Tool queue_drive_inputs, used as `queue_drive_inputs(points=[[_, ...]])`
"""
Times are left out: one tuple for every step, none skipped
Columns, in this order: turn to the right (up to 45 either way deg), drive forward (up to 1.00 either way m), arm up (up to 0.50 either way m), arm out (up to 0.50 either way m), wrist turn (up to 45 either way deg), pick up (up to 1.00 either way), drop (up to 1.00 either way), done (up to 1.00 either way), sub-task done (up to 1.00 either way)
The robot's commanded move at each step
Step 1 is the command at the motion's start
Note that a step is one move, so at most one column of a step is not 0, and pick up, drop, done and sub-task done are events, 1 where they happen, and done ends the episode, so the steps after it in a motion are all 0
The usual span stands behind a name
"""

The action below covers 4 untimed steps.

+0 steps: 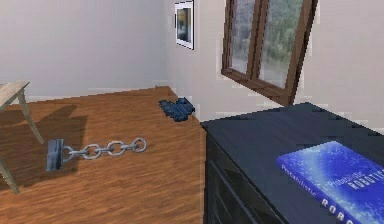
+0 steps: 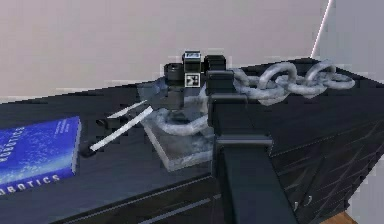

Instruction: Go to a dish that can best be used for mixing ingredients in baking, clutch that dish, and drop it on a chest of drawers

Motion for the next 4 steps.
queue_drive_inputs(points=[[0.0, 0.0, 0.0, 0.0, -36.0, 0.0, 0.0, 0.0, 0.0], [0.0, 0.0, 0.0, -0.28, 0.0, 0.0, 0.0, 0.0, 0.0], [0.0, 0.0, 0.0, 0.38, 0.0, 0.0, 0.0, 0.0, 0.0], [0.0, 0.0, 0.0, 0.0, 45.0, 0.0, 0.0, 0.0, 0.0]])
